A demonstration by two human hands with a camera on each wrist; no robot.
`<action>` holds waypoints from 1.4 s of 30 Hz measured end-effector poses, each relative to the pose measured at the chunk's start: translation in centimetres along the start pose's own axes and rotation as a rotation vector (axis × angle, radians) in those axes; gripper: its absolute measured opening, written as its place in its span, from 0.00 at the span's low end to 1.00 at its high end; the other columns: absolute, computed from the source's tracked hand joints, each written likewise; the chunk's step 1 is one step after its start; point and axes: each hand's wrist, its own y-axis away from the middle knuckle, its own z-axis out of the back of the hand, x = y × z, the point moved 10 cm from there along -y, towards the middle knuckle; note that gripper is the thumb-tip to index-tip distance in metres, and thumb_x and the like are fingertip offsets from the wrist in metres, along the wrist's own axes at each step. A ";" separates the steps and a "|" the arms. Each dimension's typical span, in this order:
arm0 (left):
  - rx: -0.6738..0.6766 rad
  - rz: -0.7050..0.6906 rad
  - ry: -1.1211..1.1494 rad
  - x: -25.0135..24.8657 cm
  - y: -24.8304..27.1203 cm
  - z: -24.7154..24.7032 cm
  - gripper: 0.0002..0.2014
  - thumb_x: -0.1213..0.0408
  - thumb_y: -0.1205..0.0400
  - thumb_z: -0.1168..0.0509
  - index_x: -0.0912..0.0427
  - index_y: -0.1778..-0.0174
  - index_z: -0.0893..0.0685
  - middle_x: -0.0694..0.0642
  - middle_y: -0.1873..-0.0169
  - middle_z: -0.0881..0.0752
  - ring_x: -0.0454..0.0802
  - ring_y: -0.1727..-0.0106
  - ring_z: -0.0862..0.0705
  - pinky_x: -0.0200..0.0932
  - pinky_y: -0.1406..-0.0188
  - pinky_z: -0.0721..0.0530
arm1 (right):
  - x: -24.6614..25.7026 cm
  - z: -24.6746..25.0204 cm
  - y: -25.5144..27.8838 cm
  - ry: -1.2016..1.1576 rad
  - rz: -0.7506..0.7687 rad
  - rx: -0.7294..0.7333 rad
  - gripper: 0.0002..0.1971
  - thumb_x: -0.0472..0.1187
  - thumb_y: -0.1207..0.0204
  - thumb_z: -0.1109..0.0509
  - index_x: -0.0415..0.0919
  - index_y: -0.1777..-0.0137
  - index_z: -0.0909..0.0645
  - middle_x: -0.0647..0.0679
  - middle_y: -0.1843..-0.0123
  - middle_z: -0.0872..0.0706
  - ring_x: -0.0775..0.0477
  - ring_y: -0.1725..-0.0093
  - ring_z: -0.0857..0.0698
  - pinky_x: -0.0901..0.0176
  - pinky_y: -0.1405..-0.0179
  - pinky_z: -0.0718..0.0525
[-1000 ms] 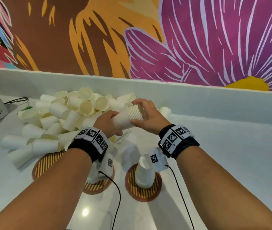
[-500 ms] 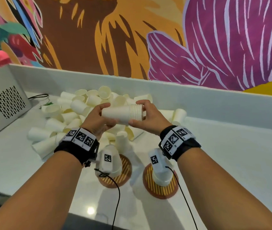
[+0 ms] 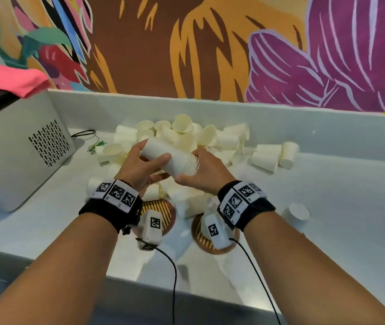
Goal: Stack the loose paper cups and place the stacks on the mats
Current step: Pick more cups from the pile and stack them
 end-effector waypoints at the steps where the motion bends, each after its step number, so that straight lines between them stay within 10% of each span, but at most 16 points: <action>1: 0.003 0.007 -0.023 0.2 -0.1 0.8 0.34 0.69 0.30 0.22 0.54 0.29 0.27 0.61 0.38 0.17 0.61 0.39 0.15 0.64 0.50 0.13 | 0.3 -1.2 -0.1 0.012 -0.010 0.010 0.37 0.59 0.41 0.19 0.44 0.35 0.29 0.51 0.45 0.20 0.51 0.49 0.20 0.59 0.59 0.22; 10: -0.054 0.001 -0.555 3.2 -0.7 6.6 0.39 0.50 0.49 0.16 0.43 0.43 0.24 0.48 0.46 0.17 0.55 0.42 0.17 0.61 0.51 0.12 | -0.5 -12.8 0.1 0.128 -0.169 0.134 0.32 0.62 0.42 0.22 0.44 0.44 0.23 0.47 0.51 0.14 0.43 0.51 0.16 0.57 0.61 0.20; 16: 0.002 -0.005 -0.854 5.8 -1.5 7.4 0.34 0.63 0.40 0.16 0.52 0.40 0.23 0.49 0.49 0.18 0.52 0.45 0.19 0.50 0.47 0.17 | -1.8 -18.0 0.7 0.067 -0.270 0.209 0.40 0.59 0.43 0.21 0.45 0.33 0.31 0.46 0.40 0.17 0.40 0.40 0.17 0.47 0.44 0.16; 23: 0.036 -0.004 -0.877 7.6 -2.0 8.2 0.34 0.67 0.38 0.17 0.52 0.39 0.24 0.50 0.49 0.18 0.52 0.45 0.20 0.43 0.49 0.23 | -2.0 -19.5 0.0 0.073 -0.249 0.172 0.46 0.51 0.40 0.20 0.39 0.24 0.38 0.43 0.34 0.21 0.39 0.36 0.20 0.48 0.38 0.18; 29: 0.042 0.004 -0.938 8.4 -1.8 8.6 0.36 0.64 0.38 0.18 0.52 0.35 0.26 0.49 0.47 0.19 0.50 0.44 0.21 0.42 0.49 0.25 | -2.2 -19.7 0.1 0.106 -0.227 0.211 0.20 0.39 0.31 0.25 0.38 0.40 0.23 0.39 0.40 0.17 0.37 0.38 0.19 0.53 0.41 0.21; 42: 0.022 -0.091 -0.917 5.2 -1.0 6.1 0.37 0.64 0.34 0.19 0.56 0.29 0.26 0.51 0.36 0.19 0.48 0.34 0.22 0.39 0.39 0.27 | -0.5 -14.3 0.6 0.218 -0.160 0.130 0.12 0.38 0.21 0.38 0.35 0.42 0.19 0.37 0.43 0.14 0.36 0.41 0.17 0.52 0.44 0.19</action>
